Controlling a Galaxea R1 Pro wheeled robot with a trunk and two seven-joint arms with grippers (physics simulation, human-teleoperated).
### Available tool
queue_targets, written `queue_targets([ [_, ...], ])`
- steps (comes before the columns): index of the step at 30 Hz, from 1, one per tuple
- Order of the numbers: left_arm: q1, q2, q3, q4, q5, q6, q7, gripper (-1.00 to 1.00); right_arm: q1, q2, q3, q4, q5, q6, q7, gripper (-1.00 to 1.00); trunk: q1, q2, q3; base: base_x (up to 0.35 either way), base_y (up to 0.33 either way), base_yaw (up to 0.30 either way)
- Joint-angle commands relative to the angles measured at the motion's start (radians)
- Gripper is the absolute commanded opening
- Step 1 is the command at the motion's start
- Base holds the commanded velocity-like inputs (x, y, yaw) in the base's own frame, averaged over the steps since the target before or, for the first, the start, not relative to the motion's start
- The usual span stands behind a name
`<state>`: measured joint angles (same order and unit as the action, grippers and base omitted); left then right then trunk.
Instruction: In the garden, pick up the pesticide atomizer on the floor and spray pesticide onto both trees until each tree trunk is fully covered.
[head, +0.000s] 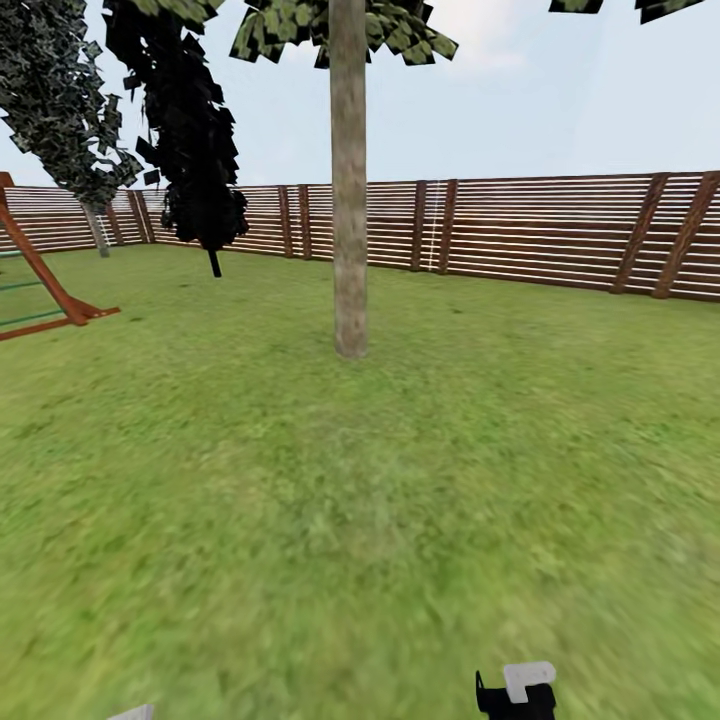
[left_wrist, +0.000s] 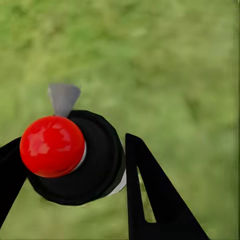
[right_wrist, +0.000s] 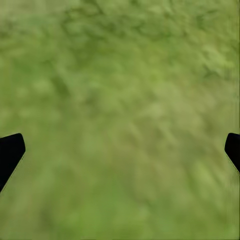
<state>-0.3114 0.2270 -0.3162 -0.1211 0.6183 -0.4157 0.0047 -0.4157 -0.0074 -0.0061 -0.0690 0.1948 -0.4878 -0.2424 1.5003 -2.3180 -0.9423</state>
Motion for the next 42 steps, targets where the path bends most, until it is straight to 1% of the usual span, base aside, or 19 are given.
queue_targets([
  [1,0.0,0.0,0.0,0.0,0.0,0.0,0.0,-1.0,0.0,0.0,0.0,0.0,0.0,0.0,0.0,1.0,0.0,0.0,0.0,0.339,0.0,0.0],
  [42,0.0,0.0,0.0,0.0,0.0,0.0,0.0,-1.0,0.0,0.003,0.0,0.001,0.0,0.0,0.001,1.0,0.0,0.0,0.0,0.339,0.0,0.0],
])
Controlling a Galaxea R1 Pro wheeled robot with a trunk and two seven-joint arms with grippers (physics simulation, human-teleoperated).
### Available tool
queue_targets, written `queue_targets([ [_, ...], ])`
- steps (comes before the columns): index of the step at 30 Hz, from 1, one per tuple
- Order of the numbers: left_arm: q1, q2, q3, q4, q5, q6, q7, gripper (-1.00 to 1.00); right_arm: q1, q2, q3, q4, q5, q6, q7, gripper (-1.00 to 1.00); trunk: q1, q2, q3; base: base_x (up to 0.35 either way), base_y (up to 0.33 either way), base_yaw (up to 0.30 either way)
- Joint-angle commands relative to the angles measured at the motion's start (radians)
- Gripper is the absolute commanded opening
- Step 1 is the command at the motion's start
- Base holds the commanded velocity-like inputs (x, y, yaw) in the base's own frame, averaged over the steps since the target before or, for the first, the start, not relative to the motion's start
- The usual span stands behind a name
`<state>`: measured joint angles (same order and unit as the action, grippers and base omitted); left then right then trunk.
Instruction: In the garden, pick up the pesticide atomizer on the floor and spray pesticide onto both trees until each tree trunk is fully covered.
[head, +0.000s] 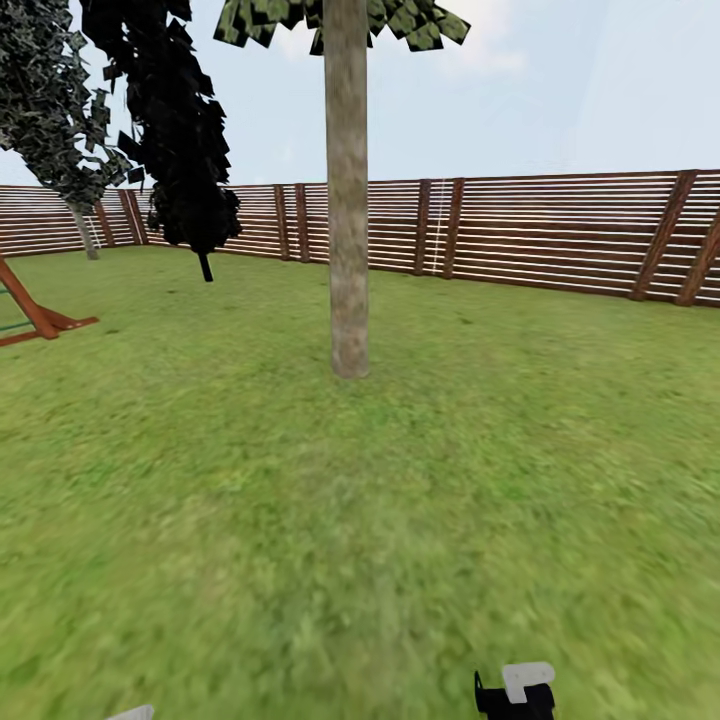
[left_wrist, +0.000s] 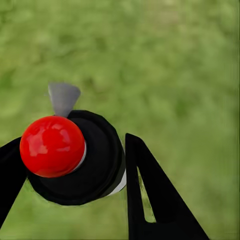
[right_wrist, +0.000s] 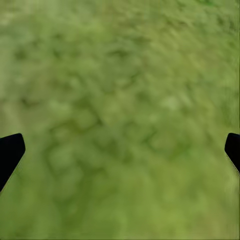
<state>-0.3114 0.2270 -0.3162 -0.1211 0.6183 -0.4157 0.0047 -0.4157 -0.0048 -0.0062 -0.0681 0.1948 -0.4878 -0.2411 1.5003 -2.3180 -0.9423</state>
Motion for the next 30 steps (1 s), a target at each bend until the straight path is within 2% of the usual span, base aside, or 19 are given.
queue_targets([
  [1,0.0,0.0,0.0,0.0,0.0,0.0,0.0,-1.0,0.0,0.0,0.0,0.0,0.0,0.0,0.0,1.0,0.0,0.0,0.0,0.339,0.0,0.0],
  [30,0.0,0.0,0.0,0.0,0.0,0.0,0.0,-1.0,0.0,0.0,0.0,0.0,0.0,0.0,0.0,1.0,0.0,0.0,0.0,0.339,0.0,0.0],
])
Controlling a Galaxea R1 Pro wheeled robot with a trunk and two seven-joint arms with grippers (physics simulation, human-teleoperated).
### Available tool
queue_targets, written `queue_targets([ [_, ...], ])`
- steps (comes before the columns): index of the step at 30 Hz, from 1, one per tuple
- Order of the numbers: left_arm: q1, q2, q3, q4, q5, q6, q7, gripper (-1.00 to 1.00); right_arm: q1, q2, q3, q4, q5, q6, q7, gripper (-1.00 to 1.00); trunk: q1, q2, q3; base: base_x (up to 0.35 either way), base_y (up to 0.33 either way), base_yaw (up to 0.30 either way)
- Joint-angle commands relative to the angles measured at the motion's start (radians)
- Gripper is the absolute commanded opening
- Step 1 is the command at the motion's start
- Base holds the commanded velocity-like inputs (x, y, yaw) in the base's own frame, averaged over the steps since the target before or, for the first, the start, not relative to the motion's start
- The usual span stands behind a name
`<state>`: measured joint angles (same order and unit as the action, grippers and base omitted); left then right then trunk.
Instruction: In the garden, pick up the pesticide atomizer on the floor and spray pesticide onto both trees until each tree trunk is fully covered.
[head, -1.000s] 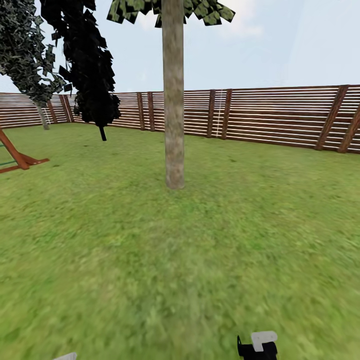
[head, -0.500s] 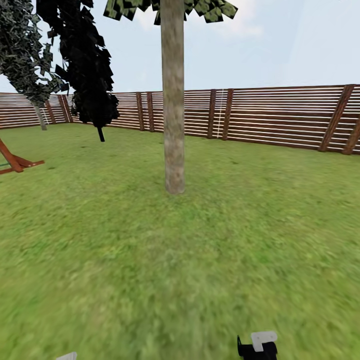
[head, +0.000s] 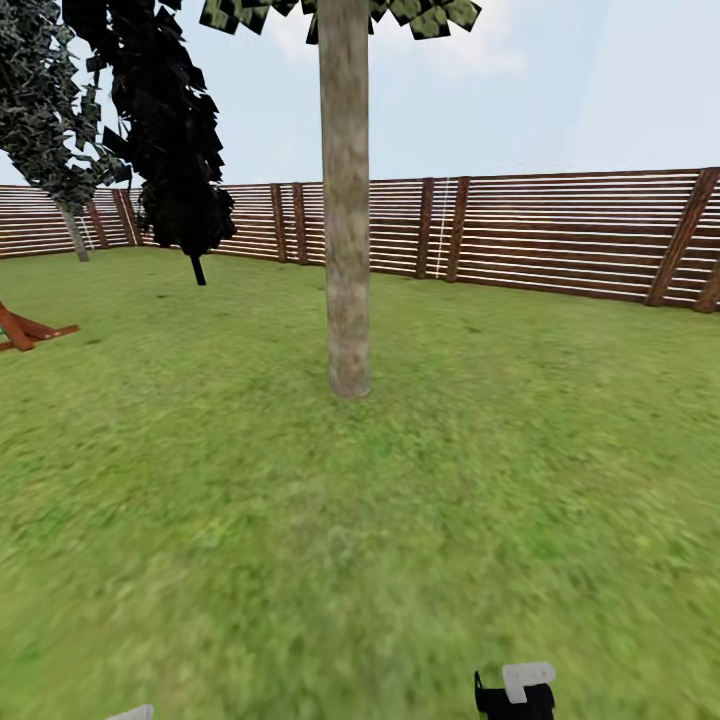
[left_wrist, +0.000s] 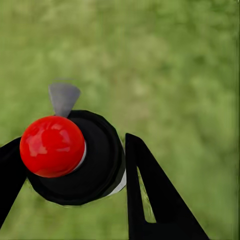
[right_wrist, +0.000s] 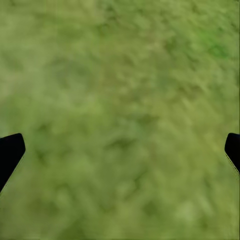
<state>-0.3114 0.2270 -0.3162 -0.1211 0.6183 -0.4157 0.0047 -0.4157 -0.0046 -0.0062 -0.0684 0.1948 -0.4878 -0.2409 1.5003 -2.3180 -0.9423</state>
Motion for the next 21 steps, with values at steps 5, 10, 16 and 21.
queue_targets([
  [5,0.0,0.0,0.0,0.0,0.0,0.0,0.0,-1.0,0.0,0.0,0.0,0.0,0.0,0.0,0.0,1.0,0.0,0.0,0.0,0.339,0.0,0.0],
  [10,0.0,0.0,0.0,0.0,0.0,0.0,0.0,-1.0,0.0,0.0,0.0,0.0,0.0,0.0,0.0,1.0,0.0,0.0,0.0,0.34,0.0,0.0],
  [16,0.0,0.0,0.0,0.0,0.0,0.0,0.0,-1.0,0.0,0.0,0.0,0.0,0.0,0.0,0.0,1.0,0.0,0.0,0.0,0.34,0.0,0.0],
  [21,0.0,0.0,0.0,0.0,0.0,0.0,0.0,-1.0,0.0,0.0,0.0,0.0,0.0,0.0,0.0,1.0,0.0,0.0,0.0,0.339,0.0,0.0],
])
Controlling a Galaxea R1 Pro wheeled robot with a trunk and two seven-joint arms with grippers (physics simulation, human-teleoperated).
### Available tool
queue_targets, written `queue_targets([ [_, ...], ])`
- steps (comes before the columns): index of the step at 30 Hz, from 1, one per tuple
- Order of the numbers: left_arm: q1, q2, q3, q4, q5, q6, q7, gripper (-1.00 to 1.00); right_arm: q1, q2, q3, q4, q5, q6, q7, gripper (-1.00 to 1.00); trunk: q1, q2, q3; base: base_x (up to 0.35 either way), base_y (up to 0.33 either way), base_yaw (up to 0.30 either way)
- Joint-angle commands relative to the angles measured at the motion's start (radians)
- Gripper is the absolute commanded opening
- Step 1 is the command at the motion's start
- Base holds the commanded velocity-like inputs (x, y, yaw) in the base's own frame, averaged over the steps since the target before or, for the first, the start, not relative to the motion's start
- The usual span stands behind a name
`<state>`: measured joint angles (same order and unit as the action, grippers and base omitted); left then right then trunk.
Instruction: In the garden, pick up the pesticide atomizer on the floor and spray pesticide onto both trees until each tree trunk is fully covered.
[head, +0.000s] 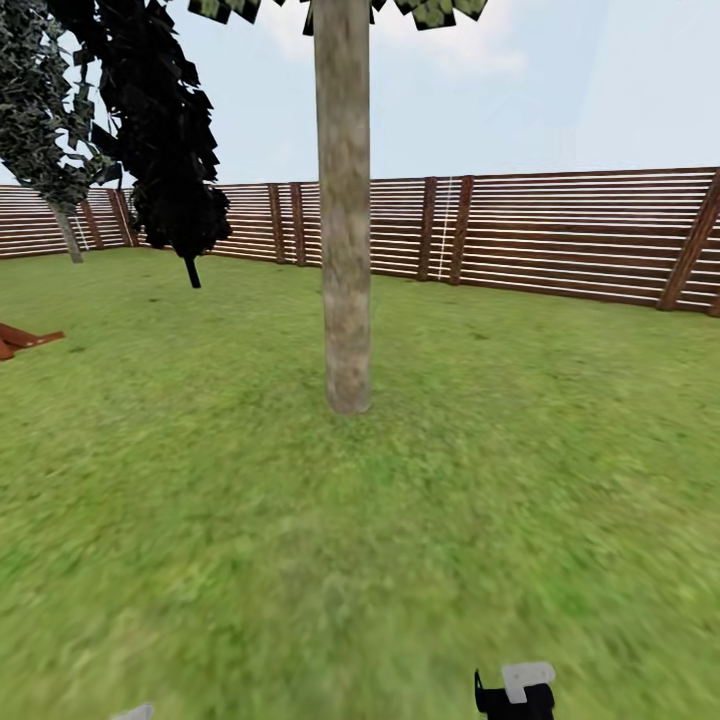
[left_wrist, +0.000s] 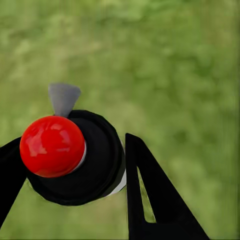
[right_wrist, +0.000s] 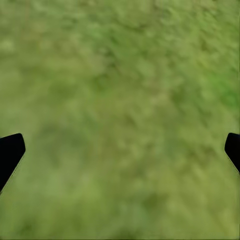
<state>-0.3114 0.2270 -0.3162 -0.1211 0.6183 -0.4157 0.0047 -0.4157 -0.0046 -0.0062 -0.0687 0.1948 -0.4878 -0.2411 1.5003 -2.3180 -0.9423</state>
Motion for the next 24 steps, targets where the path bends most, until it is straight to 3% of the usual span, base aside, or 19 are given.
queue_targets([
  [1,0.0,0.0,0.0,0.0,0.0,0.0,0.0,-1.0,0.0,0.0,0.0,0.0,0.0,0.0,0.0,1.0,0.0,0.0,0.0,0.339,0.0,0.0],
  [24,0.0,0.0,0.0,0.0,0.0,0.0,0.0,-1.0,0.0,0.0,0.0,0.0,0.0,0.0,0.0,1.0,0.0,0.0,0.0,0.339,0.0,0.0],
])
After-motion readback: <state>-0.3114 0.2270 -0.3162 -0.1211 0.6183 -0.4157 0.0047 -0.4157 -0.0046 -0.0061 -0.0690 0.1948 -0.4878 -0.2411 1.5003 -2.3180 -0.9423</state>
